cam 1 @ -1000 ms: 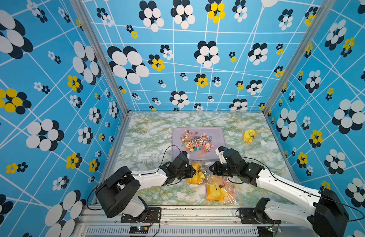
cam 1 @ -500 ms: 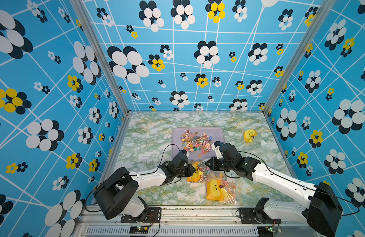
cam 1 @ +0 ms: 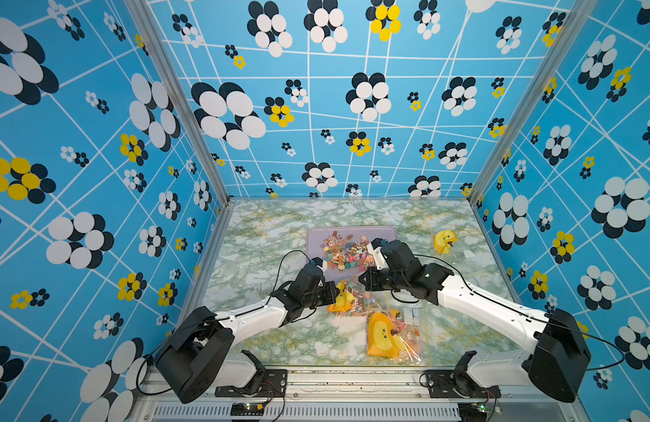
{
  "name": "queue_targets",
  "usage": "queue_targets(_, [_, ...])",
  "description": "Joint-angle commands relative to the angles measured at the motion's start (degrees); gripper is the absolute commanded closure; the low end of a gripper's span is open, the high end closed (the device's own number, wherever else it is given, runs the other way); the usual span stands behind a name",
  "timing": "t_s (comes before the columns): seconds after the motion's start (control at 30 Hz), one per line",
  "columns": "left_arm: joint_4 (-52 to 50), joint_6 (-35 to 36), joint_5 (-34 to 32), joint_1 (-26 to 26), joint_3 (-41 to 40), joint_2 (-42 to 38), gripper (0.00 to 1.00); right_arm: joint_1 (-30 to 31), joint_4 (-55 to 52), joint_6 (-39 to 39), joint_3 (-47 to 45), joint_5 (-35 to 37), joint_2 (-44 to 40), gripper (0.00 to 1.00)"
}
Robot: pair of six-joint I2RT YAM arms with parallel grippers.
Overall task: Pour candies out of the ziploc bag
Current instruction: 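Pick up the ziploc bag from the center of the board, then pour the candies out of the ziploc bag onto the tray.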
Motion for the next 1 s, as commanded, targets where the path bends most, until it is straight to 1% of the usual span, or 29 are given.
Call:
queue_targets(0.0, [1.2, 1.2, 0.3, 1.5, 1.8, -2.8, 1.0, -0.6, 0.9, -2.4, 4.5, 0.2, 1.3, 1.0])
queue_targets(0.23, [-0.3, 2.4, 1.0, 4.7, 1.9, -6.4, 1.0, -1.0, -1.0, -4.4, 9.7, 0.1, 4.7, 1.0])
queue_targets(0.43, [-0.3, 3.2, 2.8, 8.2, 3.8, -6.2, 1.0, -2.5, -1.6, -6.0, 14.2, -1.3, 8.3, 1.0])
queue_targets(0.67, [-0.1, 5.1, 3.2, 11.3, 8.0, -3.3, 1.0, -5.4, -4.5, -9.3, 22.5, -4.5, 15.2, 1.0])
queue_targets(0.87, [-2.2, 7.8, 3.6, 14.0, 14.8, 0.7, 1.0, -7.7, -8.9, -12.7, 31.1, -6.0, 22.1, 1.0])
queue_targets(0.97, [-3.2, 9.1, 3.2, 14.9, 18.3, 3.0, 1.0, -8.6, -9.4, -13.3, 33.5, -7.0, 25.2, 0.99])
